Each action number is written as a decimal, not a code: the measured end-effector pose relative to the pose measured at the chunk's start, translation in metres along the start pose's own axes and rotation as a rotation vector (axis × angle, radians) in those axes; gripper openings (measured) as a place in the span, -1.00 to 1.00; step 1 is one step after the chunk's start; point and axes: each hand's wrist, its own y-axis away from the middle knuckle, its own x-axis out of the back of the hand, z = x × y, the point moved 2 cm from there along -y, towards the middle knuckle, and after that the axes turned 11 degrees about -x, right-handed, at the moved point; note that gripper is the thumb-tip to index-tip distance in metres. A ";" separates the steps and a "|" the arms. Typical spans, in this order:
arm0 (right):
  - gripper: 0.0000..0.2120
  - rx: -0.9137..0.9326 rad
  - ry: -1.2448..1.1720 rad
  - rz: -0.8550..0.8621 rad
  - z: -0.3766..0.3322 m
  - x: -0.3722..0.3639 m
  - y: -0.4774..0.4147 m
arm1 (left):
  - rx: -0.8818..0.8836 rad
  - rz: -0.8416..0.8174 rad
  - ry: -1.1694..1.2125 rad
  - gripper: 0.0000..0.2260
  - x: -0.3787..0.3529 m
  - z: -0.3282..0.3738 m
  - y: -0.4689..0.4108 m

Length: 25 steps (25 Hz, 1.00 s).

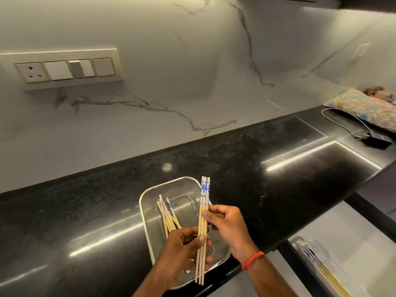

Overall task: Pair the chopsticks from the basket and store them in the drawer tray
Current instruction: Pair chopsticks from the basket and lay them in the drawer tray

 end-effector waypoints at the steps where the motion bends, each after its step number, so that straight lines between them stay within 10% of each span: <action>1: -0.88 -0.001 -0.006 0.020 0.003 0.008 0.003 | 0.008 -0.018 -0.011 -0.82 -0.007 -0.001 -0.001; 25: -0.80 0.007 -0.053 0.299 0.085 0.239 0.071 | 0.086 -0.250 -0.279 -0.86 -0.239 -0.059 -0.015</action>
